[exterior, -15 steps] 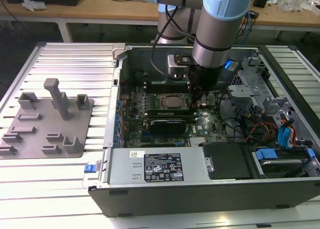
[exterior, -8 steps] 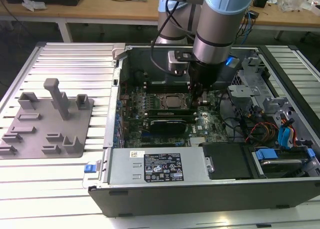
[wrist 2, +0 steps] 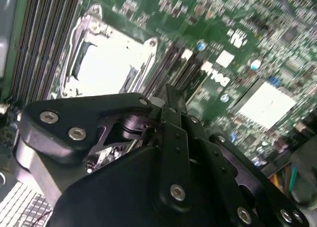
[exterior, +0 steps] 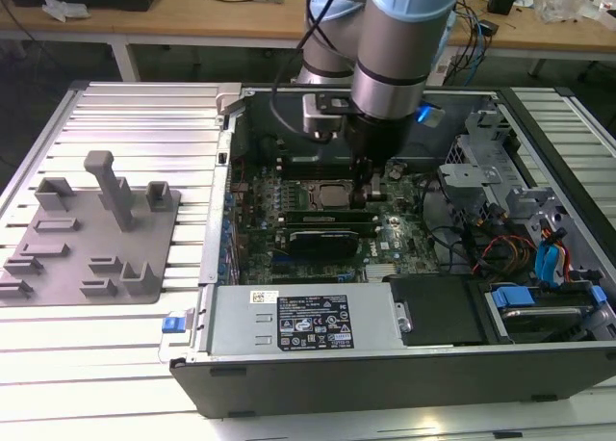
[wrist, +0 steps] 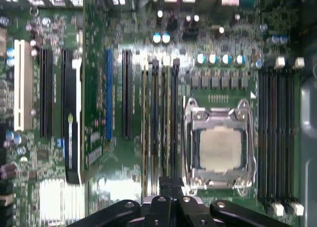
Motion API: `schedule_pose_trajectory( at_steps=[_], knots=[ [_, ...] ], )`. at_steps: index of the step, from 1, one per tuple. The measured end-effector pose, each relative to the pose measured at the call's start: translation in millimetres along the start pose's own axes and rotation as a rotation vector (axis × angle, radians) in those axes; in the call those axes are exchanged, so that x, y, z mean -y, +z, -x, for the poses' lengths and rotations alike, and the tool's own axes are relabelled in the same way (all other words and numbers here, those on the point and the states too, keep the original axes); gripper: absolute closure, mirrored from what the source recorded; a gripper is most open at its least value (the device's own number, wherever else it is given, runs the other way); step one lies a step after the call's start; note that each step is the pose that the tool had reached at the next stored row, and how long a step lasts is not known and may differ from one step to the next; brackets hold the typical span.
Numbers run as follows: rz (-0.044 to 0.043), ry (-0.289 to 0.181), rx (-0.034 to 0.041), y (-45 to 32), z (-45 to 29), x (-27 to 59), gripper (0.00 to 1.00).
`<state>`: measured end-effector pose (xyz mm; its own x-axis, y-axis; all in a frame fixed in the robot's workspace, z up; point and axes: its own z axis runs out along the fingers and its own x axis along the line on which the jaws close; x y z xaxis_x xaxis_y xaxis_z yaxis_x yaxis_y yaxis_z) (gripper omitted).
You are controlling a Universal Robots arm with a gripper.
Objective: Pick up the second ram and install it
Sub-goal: 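Press down the second ram until it locks into place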
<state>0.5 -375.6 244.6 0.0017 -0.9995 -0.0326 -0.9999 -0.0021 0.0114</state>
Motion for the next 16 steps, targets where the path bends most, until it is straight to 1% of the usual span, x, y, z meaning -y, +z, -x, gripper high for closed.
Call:
schedule_pose_trajectory(
  at_steps=[3, 5, 6, 8, 9, 11, 16],
  knots=[
    [-0.0006, 0.000, 0.0002, 0.4, 0.1, -21.3, 0.92],
    [-0.0005, 0.000, 0.0001, 0.5, 0.1, -29.8, 0.92],
    [-0.0005, 0.000, 0.0001, 0.7, 0.1, -36.1, 0.92],
    [-0.0006, 0.000, 0.0001, 2.0, 0.2, -51.9, 0.92],
    [-0.0004, 0.000, 0.0000, 3.0, 0.2, -55.5, 0.92],
    [-0.0004, 0.000, 0.0000, 6.9, 0.6, -59.9, 0.92],
    [-0.0004, 0.000, 0.0001, 10.2, 0.7, -61.0, 0.92]
  ],
)
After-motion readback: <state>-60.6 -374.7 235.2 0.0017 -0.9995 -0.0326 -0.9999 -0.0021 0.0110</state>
